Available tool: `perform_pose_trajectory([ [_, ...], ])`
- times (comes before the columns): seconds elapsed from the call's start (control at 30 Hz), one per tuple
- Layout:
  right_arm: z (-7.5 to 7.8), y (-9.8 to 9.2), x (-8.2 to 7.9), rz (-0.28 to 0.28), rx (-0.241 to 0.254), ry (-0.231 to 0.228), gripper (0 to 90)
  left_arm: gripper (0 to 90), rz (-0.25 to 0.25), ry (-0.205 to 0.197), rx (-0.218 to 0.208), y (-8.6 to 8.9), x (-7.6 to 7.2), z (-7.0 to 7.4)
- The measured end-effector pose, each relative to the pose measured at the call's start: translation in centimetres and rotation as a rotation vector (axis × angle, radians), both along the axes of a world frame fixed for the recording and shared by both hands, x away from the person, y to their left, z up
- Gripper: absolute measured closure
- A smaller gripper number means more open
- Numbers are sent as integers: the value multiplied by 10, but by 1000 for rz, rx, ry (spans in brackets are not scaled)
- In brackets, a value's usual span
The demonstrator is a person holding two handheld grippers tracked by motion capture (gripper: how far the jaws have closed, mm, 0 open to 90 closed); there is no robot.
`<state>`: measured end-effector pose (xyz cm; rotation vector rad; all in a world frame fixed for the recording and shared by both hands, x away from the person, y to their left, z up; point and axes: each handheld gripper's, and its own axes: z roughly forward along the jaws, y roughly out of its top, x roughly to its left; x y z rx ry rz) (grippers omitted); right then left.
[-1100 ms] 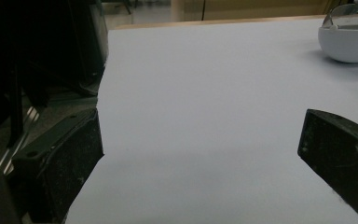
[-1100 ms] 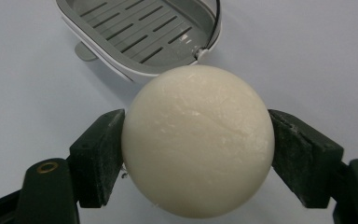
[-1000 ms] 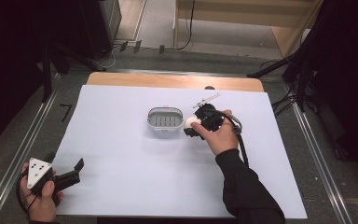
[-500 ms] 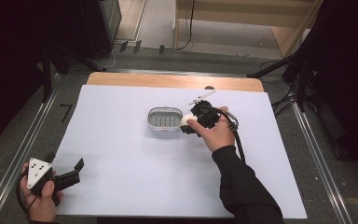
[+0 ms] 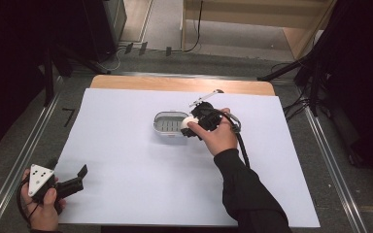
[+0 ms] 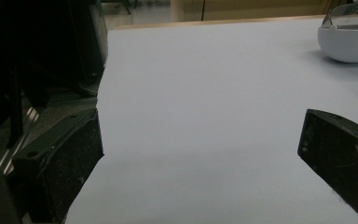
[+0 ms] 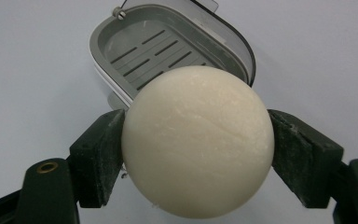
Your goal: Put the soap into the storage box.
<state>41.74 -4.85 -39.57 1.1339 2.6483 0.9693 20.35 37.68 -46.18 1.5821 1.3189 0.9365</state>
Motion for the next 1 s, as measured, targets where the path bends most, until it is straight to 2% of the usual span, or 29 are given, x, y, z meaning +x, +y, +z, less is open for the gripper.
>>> perform_pose_trajectory([
  [0.5, 1, 17, 11, 4, -7, 0, 239, 2, 1, 0, -1, 0, 0, 0],
  [0.73, 2, 27, 15, 9, 3, 11, 239, 2, 0, -1, -4, 0, 0, 0],
  [1.0, 2, 40, 17, 17, 16, 3, 239, 2, 0, -1, -4, 0, 0, 0],
])
